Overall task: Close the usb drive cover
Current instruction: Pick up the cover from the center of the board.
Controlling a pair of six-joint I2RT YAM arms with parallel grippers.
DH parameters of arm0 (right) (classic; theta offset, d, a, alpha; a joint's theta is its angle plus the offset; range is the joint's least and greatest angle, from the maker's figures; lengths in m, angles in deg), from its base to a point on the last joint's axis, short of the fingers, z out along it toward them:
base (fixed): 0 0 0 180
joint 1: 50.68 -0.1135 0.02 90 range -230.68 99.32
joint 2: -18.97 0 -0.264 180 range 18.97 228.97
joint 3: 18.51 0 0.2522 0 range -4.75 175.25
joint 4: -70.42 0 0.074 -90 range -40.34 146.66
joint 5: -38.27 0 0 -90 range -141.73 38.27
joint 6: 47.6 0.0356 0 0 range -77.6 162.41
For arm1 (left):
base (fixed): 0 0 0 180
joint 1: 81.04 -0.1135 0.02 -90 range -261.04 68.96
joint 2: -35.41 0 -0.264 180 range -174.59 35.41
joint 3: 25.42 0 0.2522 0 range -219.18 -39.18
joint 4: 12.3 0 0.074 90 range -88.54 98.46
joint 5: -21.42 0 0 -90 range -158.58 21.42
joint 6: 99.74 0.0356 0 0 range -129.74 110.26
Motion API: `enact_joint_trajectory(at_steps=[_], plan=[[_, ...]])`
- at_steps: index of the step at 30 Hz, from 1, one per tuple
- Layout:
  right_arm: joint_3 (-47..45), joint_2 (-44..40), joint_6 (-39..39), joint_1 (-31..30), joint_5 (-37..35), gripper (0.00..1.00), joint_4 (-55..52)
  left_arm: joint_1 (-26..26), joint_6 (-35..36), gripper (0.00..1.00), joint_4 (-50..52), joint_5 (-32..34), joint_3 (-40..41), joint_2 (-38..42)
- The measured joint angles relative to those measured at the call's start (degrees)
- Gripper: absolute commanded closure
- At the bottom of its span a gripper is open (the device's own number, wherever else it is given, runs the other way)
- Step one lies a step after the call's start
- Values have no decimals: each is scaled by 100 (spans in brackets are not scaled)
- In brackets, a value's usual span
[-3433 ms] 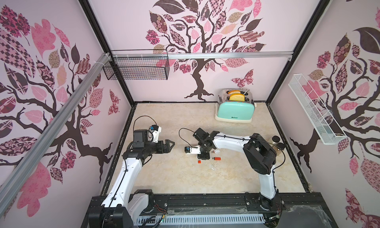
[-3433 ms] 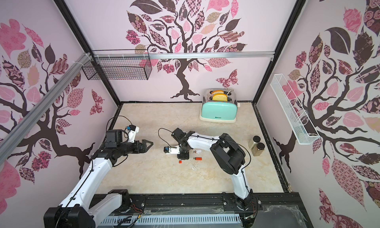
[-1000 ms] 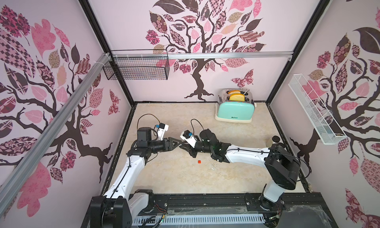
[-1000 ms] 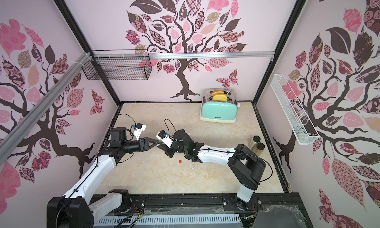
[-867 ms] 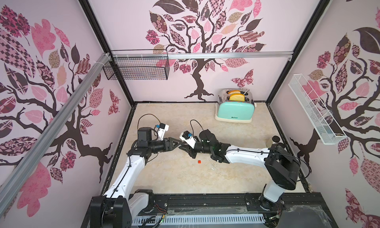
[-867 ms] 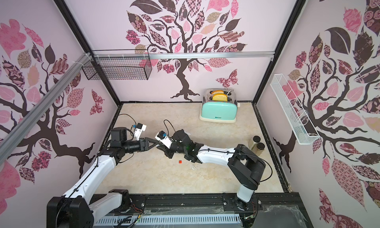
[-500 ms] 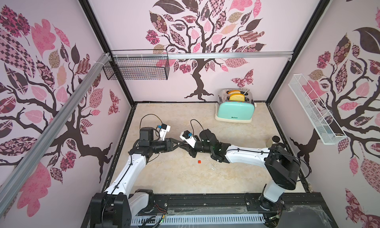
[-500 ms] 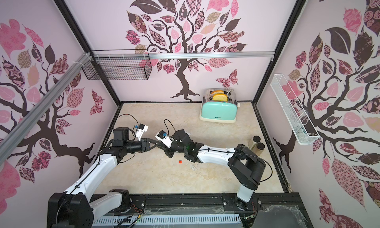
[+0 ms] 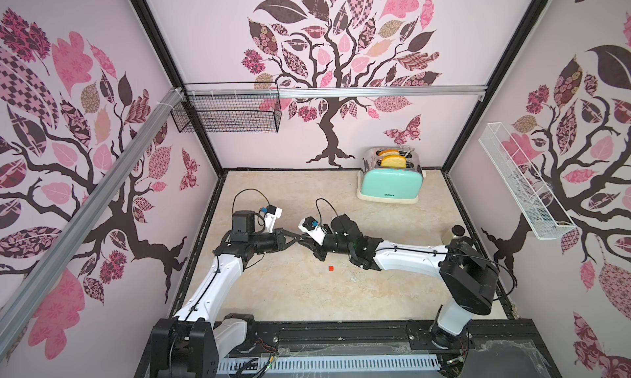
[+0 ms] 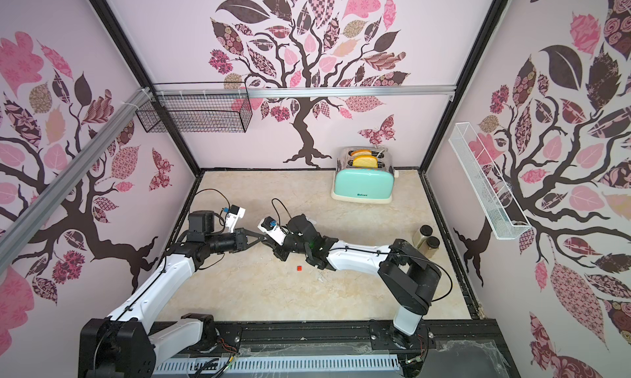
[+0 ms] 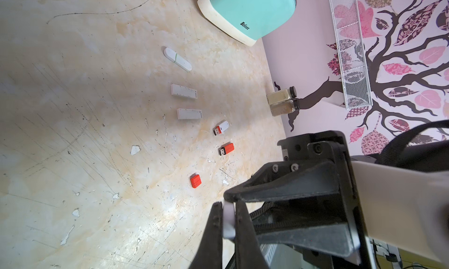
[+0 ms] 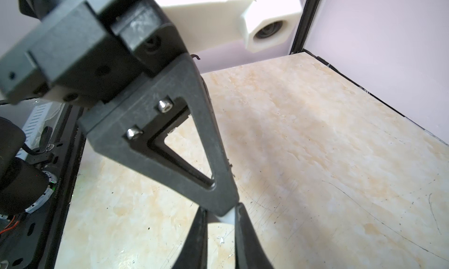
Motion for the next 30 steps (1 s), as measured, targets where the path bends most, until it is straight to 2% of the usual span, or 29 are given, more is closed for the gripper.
enact_joint_trajectory(at_steps=[4,7,11,15,19,30], plan=[[-44,-68,-140,-11,-96,60,-118,-7,63,100,74,31,-15,0],[-251,-361,-260,11,-111,52,-293,-24,98,100,96,68,-17,0],[-549,-807,-343,107,-50,34,-634,-70,157,100,210,155,-79,-22],[-833,-1156,-387,297,-22,24,-1110,-87,240,100,278,232,-142,-90],[-833,-1303,-389,610,-22,19,-1749,-90,319,100,343,339,-205,-131],[-273,-1200,-212,1497,-131,16,-3440,-299,498,100,588,531,-280,-160]])
